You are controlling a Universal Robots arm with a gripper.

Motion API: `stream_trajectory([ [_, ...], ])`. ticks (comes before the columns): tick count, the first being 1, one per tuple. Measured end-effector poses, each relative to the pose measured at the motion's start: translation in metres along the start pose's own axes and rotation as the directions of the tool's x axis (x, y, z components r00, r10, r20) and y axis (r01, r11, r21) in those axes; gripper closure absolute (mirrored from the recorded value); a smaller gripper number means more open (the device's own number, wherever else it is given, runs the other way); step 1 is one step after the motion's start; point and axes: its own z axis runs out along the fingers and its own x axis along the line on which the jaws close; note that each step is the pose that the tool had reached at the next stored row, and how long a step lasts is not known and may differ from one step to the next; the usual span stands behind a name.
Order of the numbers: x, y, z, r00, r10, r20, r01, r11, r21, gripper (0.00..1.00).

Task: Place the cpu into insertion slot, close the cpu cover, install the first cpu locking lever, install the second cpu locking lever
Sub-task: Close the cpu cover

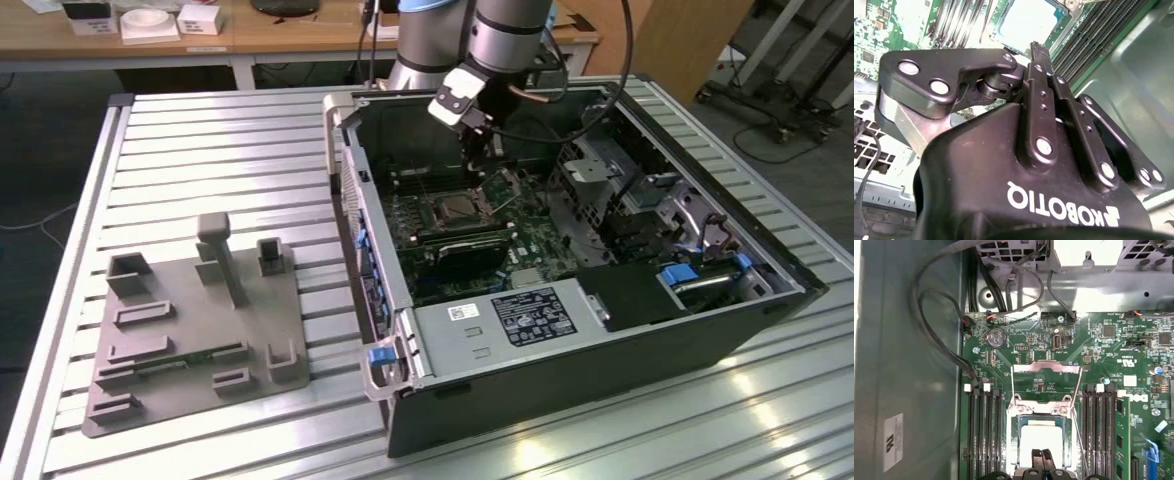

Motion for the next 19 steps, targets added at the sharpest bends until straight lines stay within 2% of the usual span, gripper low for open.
stream_trajectory([
  [2, 0.0000, 0.0000, -0.0025, 1.0000, 0.000, 0.0000, 0.000, 1.0000, 0.0000, 0.89],
  [19, 0.0000, 0.0033, -0.0038, 1.0000, 0.000, 0.0001, 0.000, 1.0000, 0.0001, 0.89],
])
